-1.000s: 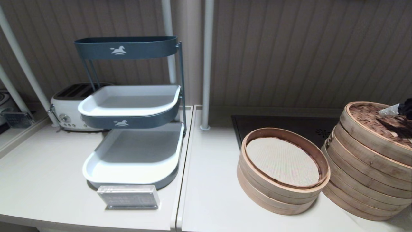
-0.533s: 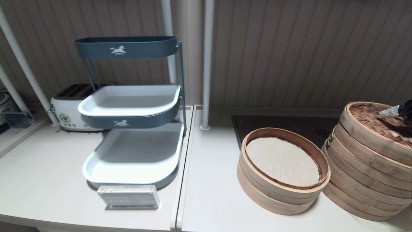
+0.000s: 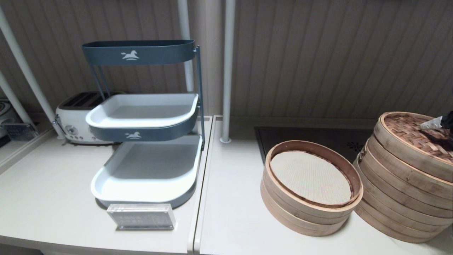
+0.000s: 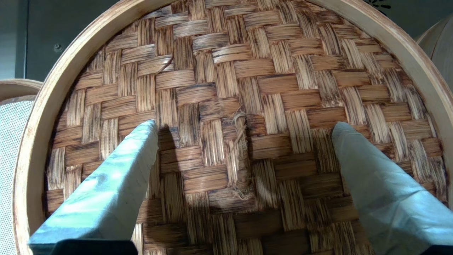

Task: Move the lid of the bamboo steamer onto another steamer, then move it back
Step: Pick up the steamer

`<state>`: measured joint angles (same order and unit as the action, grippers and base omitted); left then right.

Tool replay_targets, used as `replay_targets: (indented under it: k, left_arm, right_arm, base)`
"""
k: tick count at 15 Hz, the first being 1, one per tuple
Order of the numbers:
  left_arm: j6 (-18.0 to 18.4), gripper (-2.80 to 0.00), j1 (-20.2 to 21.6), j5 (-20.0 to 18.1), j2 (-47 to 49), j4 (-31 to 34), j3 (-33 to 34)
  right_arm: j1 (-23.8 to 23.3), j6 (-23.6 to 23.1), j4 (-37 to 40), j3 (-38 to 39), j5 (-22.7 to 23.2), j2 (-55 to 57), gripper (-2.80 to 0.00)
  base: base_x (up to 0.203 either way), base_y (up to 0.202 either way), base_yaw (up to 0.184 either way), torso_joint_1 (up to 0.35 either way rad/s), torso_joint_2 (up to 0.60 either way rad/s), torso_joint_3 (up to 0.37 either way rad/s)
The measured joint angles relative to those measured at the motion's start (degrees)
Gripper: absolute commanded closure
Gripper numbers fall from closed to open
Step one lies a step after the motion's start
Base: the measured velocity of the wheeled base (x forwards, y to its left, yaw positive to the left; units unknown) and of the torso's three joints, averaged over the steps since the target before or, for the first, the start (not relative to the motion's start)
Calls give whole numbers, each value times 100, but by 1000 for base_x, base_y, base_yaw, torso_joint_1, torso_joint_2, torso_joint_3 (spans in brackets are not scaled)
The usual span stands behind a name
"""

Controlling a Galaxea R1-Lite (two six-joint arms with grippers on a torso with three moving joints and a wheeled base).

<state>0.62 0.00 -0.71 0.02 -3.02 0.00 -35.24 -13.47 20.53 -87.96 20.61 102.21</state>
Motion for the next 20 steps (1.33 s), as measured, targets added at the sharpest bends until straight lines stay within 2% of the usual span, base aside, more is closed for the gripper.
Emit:
replay_targets:
  k: [11, 20]
  left_arm:
    - [1, 0, 0, 0, 0, -1, 0]
    - [-2, 0, 0, 2, 0, -2, 0]
  right_arm:
    - [-52, -78, -22, 204, 178, 22, 0]
    - [-80, -41, 39, 55, 212, -102, 0]
  base:
    - [0, 0, 0, 0, 0, 0]
    - [0, 0, 0, 0, 0, 0]
